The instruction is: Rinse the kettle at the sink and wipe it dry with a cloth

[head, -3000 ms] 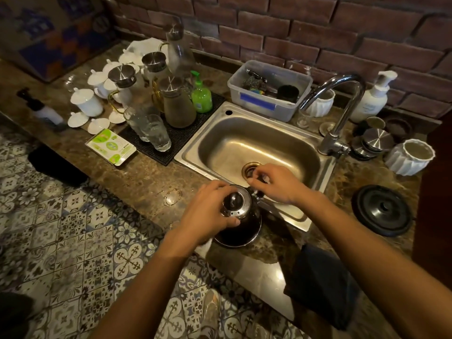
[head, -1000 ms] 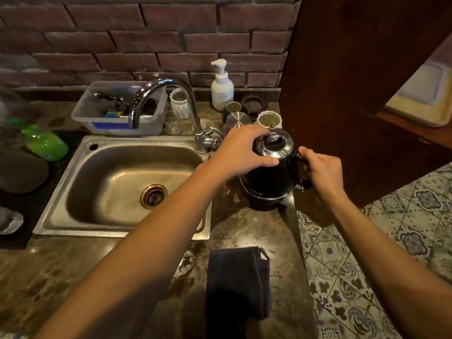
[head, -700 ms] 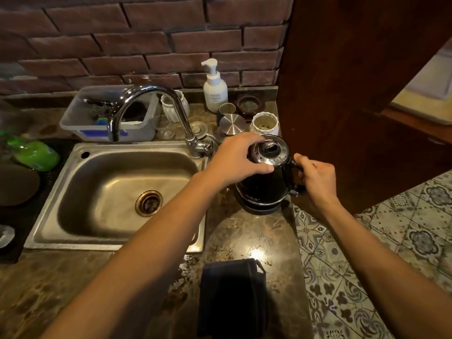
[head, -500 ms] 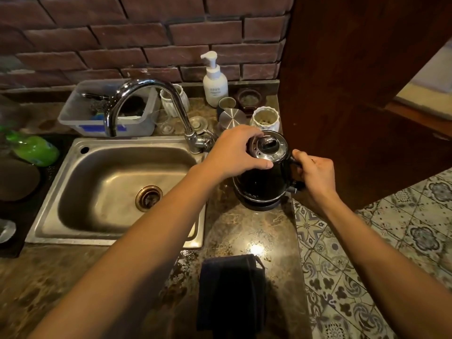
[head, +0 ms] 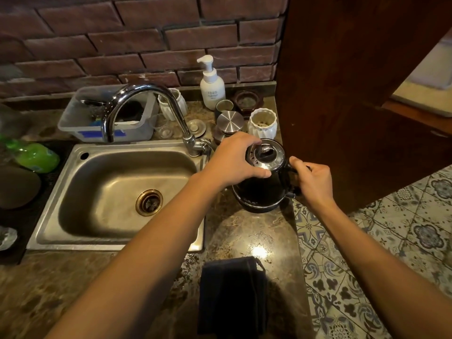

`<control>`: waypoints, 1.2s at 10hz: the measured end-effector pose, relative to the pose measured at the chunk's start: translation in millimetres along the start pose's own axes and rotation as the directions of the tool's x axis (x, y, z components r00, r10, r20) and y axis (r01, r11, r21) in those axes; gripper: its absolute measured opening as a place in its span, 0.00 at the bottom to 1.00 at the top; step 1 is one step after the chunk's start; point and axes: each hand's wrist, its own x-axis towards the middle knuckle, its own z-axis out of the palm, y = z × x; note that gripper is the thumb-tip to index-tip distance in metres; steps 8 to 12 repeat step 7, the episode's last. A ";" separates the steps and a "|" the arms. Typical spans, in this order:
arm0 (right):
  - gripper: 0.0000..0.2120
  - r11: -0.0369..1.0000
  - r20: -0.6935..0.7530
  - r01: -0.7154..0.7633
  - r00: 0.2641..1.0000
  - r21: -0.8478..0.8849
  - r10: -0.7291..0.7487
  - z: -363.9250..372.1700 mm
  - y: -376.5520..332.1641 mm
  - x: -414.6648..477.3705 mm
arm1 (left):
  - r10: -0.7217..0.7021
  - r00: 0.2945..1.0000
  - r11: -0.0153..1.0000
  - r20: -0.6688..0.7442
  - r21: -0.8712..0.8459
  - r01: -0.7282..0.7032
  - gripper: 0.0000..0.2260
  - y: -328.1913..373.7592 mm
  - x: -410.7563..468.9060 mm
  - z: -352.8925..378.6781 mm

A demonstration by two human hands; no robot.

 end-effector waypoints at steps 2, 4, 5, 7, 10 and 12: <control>0.32 1.000 0.028 -0.022 0.999 0.011 0.022 0.2 6.9 1.2 | 0.013 1.000 1.000 0.018 0.016 -0.014 0.36 -4.1 2.0 1.4; 0.33 1.000 0.062 -0.016 0.998 -0.008 0.016 -2.0 3.7 0.3 | -0.011 1.000 1.000 0.012 -0.008 0.011 0.35 -0.1 -1.4 0.6; 0.30 0.997 0.039 0.005 0.999 -0.076 -0.002 -2.8 -5.0 -7.8 | -0.002 1.000 1.000 0.021 0.018 0.002 0.35 4.1 -5.5 0.4; 0.12 0.923 -0.068 0.213 0.967 -0.320 -0.247 4.1 -50.5 -32.3 | 0.055 0.995 0.996 -0.088 0.074 -0.048 0.29 8.2 -39.5 -11.4; 0.12 0.923 -0.068 0.213 0.967 -0.320 -0.247 4.1 -50.5 -32.3 | 0.055 0.995 0.996 -0.088 0.074 -0.048 0.29 8.2 -39.5 -11.4; 0.12 0.923 -0.068 0.213 0.967 -0.320 -0.247 4.1 -50.5 -32.3 | 0.055 0.995 0.996 -0.088 0.074 -0.048 0.29 8.2 -39.5 -11.4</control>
